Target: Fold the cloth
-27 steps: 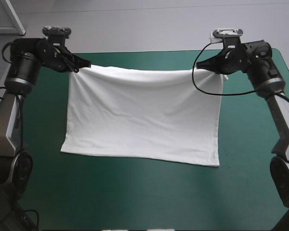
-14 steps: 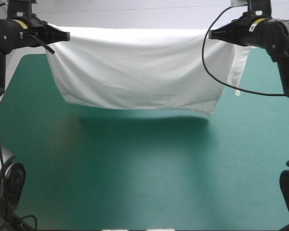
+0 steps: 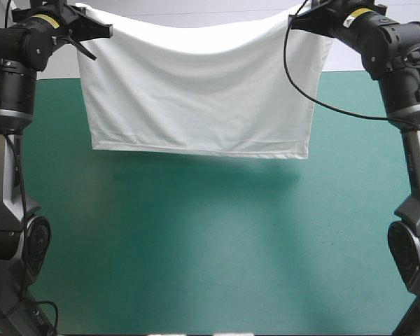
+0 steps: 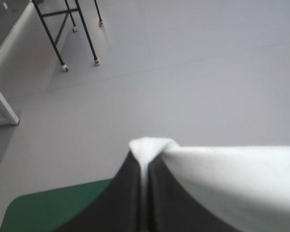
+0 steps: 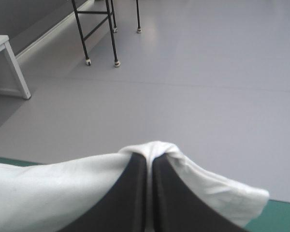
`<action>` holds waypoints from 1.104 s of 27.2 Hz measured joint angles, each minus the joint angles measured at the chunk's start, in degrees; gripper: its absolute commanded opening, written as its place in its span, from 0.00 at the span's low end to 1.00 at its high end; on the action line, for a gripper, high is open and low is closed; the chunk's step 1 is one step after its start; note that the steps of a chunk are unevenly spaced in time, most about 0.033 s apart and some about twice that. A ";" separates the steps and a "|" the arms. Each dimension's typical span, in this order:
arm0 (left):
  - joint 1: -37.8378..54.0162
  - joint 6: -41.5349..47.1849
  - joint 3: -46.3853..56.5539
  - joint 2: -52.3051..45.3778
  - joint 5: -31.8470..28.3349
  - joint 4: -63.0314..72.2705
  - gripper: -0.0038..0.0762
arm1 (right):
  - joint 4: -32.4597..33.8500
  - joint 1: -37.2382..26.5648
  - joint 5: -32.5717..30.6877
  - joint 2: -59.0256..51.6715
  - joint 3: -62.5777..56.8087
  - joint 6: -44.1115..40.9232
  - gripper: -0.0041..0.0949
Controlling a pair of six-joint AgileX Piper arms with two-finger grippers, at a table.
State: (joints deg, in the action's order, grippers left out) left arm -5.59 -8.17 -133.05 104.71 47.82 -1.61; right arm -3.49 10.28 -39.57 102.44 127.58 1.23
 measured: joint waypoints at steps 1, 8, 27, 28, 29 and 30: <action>0.00 0.00 0.00 0.71 -1.28 -0.07 0.04 | 0.06 0.00 1.52 1.24 1.08 0.00 0.02; 0.41 -0.86 -0.18 5.08 -3.47 -0.15 0.04 | 0.19 0.00 3.73 7.24 7.57 -0.21 0.02; 0.41 -4.19 23.68 8.52 23.26 6.86 0.04 | 0.42 0.00 -31.11 7.46 -18.83 -1.23 0.02; 0.41 -3.80 31.50 4.34 23.18 6.92 0.04 | 0.87 0.00 -30.74 3.50 -25.72 -1.23 0.02; 0.41 -3.65 34.59 2.64 23.06 6.99 0.04 | 0.86 0.00 -30.74 2.06 -28.34 -1.23 0.02; 0.41 -3.36 42.56 -1.85 22.93 7.09 0.04 | 0.86 0.00 -30.70 -1.11 -34.76 -0.91 0.02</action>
State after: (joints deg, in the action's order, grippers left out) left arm -5.18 -11.53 -90.49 102.86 70.75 5.49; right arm -2.62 10.28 -70.27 101.33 92.81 0.31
